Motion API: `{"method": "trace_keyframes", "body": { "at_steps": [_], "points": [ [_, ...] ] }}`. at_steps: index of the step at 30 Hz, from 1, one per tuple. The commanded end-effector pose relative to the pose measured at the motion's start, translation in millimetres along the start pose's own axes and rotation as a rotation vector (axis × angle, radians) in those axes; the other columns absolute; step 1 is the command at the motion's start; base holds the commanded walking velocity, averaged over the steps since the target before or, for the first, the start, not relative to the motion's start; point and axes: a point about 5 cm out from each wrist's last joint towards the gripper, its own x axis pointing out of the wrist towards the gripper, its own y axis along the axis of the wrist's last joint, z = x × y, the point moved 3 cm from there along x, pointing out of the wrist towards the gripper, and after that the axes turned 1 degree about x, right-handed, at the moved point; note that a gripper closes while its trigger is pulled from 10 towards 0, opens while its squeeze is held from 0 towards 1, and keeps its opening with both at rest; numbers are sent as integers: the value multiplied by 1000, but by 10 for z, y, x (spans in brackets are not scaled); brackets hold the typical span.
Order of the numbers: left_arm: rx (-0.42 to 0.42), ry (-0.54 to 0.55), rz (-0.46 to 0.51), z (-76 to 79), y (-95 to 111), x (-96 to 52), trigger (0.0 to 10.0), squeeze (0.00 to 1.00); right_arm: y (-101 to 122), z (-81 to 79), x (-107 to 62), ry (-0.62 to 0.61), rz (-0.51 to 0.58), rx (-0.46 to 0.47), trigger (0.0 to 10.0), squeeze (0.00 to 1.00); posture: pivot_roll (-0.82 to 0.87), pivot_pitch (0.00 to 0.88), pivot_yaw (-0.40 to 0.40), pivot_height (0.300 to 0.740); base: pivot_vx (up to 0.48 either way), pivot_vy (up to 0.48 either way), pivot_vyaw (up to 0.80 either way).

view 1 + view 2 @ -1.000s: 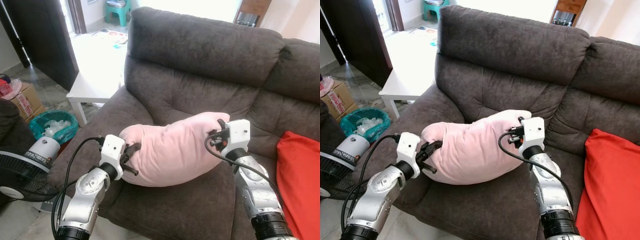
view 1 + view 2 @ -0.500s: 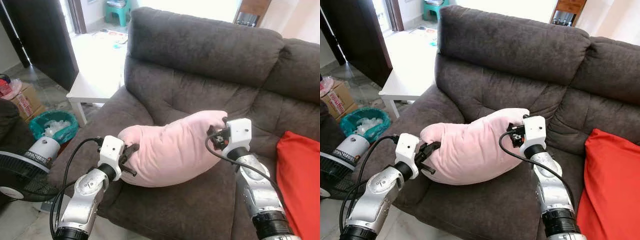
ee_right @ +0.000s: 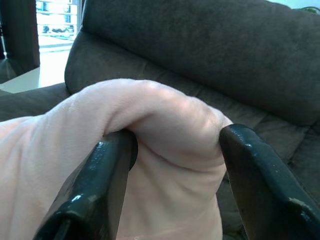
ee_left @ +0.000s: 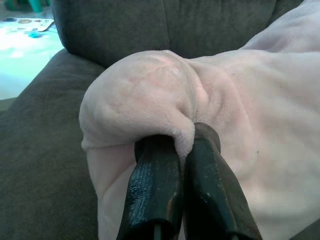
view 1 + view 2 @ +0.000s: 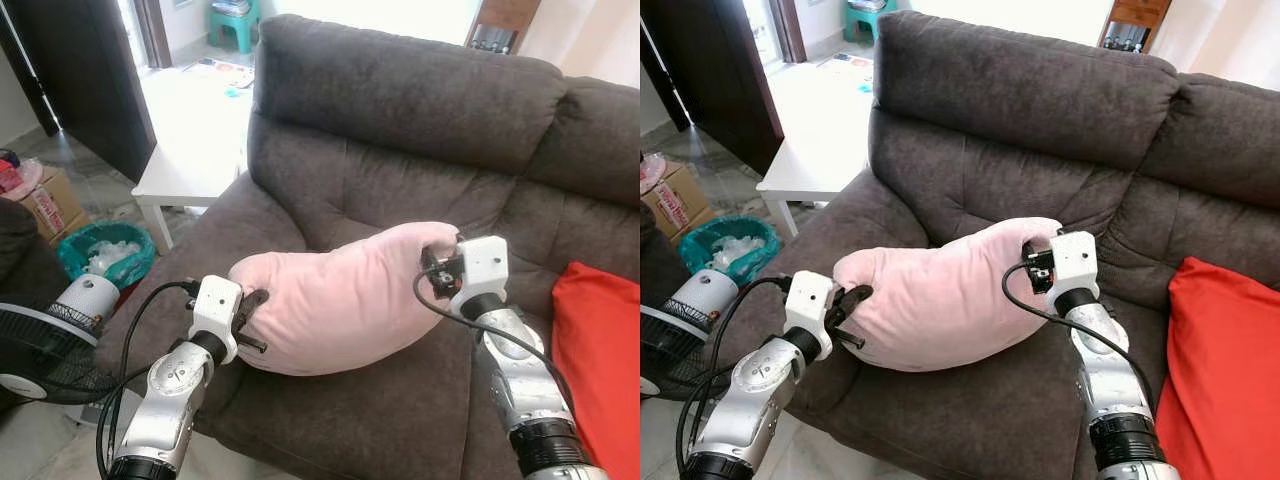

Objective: Move the pillow to the sofa from floor

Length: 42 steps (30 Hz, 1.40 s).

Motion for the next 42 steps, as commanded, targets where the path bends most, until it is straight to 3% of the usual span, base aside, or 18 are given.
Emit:
{"method": "trace_keyframes", "body": {
  "at_steps": [1,7,10,13,15,18,21,22,23,25,30,35,38,42],
  "points": [
    [14,12,-15,-1,-55,-4,10000,0,35,109,6,-18,10,-22,10000,0,122,57,-104,740,0,0,0],
    [38,86,-9,-107,-66,0,10000,0,-32,257,-3,-34,-40,-113,10000,0,117,40,-103,740,0,0,0],
    [43,102,-7,-127,-64,1,10000,0,-54,260,-5,-40,-48,-111,10000,0,117,40,-103,740,0,0,0],
    [52,183,-16,-244,-92,-16,10000,0,-143,230,-22,-43,-75,-114,10000,0,117,40,-103,740,0,0,0],
    [32,301,-15,-423,-99,-61,10000,0,-271,198,-66,-50,-106,-97,10000,0,125,47,-103,740,0,0,0],
    [22,348,-1,-493,-82,-81,10000,0,-346,187,-91,-54,-125,-90,10000,0,122,52,-104,740,0,0,0],
    [37,473,-10,-649,-92,-133,10000,0,-654,138,-211,-68,-223,-74,10000,0,120,56,-105,740,0,0,0],
    [37,473,-10,-649,-92,-133,10000,0,-654,138,-211,-68,-223,-74,10000,0,120,56,-105,740,0,0,0],
    [34,566,-41,-750,-139,-180,10000,0,-862,98,-312,-73,-294,-64,10000,0,120,57,-106,740,0,0,0],
    [25,662,-69,-851,-190,-245,10000,0,-1040,53,-421,-76,-353,-45,10000,0,120,58,-106,740,0,0,0],
    [-20,803,-91,-969,-254,-351,10000,0,-1372,-67,-661,-63,-472,-32,10000,0,120,56,-105,740,0,0,0],
    [-40,826,-100,-961,-286,-344,10000,0,-1565,-157,-819,-65,-543,1,10000,0,118,57,-104,740,0,0,0],
    [-73,764,-78,-882,-273,-262,10000,0,-1674,-218,-926,-53,-590,-10,10000,0,115,56,-104,740,0,0,0],
    [-57,750,-79,-858,-261,-230,10000,0,-1772,-242,-1026,-56,-639,-2,10000,0,115,56,-106,740,0,0,0]
  ]
}}
